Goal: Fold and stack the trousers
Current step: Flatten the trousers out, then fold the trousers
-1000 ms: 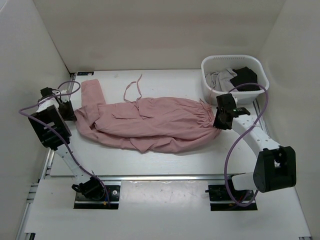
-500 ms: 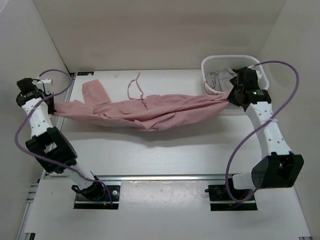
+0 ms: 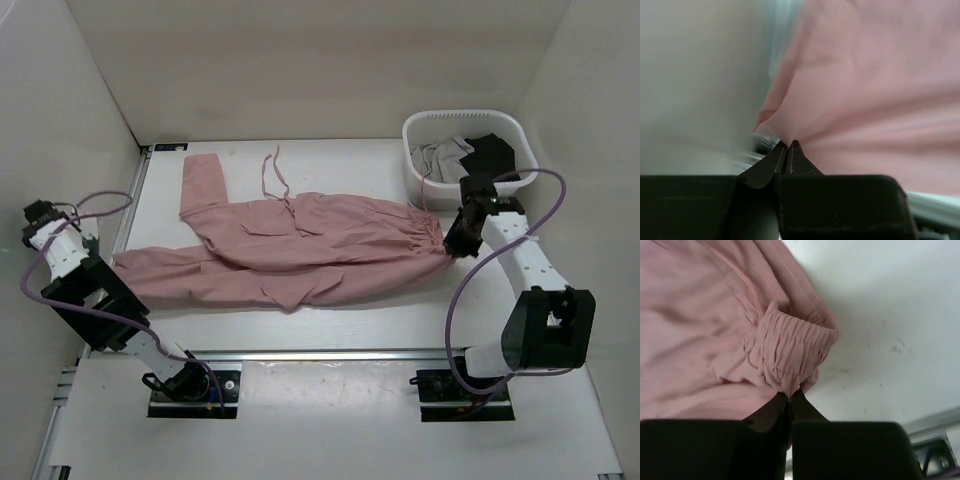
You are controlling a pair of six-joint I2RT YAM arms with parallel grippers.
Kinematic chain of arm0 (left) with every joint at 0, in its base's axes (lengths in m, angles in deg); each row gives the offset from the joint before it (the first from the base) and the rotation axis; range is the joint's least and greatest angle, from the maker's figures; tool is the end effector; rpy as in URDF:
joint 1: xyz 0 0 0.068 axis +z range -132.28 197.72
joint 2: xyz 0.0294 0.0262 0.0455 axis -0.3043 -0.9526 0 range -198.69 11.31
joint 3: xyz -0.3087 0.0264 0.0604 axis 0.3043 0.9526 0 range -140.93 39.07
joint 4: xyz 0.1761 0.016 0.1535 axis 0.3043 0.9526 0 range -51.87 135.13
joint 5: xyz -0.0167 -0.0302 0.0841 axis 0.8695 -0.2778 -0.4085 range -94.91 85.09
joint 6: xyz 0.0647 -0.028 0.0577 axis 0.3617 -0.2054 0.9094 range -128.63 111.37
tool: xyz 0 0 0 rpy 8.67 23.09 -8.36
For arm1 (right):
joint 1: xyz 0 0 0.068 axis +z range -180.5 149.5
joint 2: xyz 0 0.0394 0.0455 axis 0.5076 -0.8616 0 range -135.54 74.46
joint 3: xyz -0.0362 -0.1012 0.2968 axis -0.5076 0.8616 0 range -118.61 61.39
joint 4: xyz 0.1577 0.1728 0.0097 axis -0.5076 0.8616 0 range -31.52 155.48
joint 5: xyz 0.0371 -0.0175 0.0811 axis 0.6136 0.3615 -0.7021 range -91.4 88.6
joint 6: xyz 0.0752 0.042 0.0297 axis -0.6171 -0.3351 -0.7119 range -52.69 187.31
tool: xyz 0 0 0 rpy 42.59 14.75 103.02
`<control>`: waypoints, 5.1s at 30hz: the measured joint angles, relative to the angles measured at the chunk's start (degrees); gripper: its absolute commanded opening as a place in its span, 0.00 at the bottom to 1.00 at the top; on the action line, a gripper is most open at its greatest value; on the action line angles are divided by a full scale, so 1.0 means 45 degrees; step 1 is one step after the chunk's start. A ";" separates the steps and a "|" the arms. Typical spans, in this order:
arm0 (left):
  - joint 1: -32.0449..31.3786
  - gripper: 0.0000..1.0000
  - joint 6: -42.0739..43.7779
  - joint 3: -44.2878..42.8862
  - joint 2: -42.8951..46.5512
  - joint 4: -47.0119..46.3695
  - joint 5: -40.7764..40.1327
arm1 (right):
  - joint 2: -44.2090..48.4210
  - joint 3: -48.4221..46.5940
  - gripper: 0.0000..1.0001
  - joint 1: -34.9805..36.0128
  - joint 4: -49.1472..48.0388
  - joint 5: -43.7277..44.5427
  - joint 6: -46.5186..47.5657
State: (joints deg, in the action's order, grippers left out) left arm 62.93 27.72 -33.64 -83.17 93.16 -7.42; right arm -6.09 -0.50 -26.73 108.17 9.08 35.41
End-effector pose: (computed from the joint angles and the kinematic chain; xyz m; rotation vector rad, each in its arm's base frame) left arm 0.2102 0.2170 0.2449 -0.2380 2.9738 0.2747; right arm 0.2502 0.0017 0.2619 0.7089 2.6327 -0.0784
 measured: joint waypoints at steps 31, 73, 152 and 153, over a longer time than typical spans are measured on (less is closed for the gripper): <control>-0.5712 0.92 0.0131 -0.3920 -0.0884 -0.1035 0.1904 | -0.0151 -0.0238 0.86 0.0277 -0.1205 0.0505 0.0631; -0.8106 1.00 -0.2341 -0.7033 -0.2686 -0.1758 0.3177 | -0.1030 0.0185 0.78 0.1035 -0.2637 0.0772 0.0933; 0.0918 0.14 0.1112 0.1991 0.2210 0.4007 0.1205 | 0.3793 0.5722 0.00 -0.1651 -0.5105 -0.1190 0.0155; 0.0928 0.14 0.1151 0.1953 0.2288 0.3973 0.1200 | 0.3735 0.5678 0.00 -0.1666 -0.5289 -0.1219 0.0165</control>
State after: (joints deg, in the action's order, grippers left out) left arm 67.10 32.90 -24.85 -72.87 111.03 -2.02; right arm 10.71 25.05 -34.23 84.37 3.59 36.16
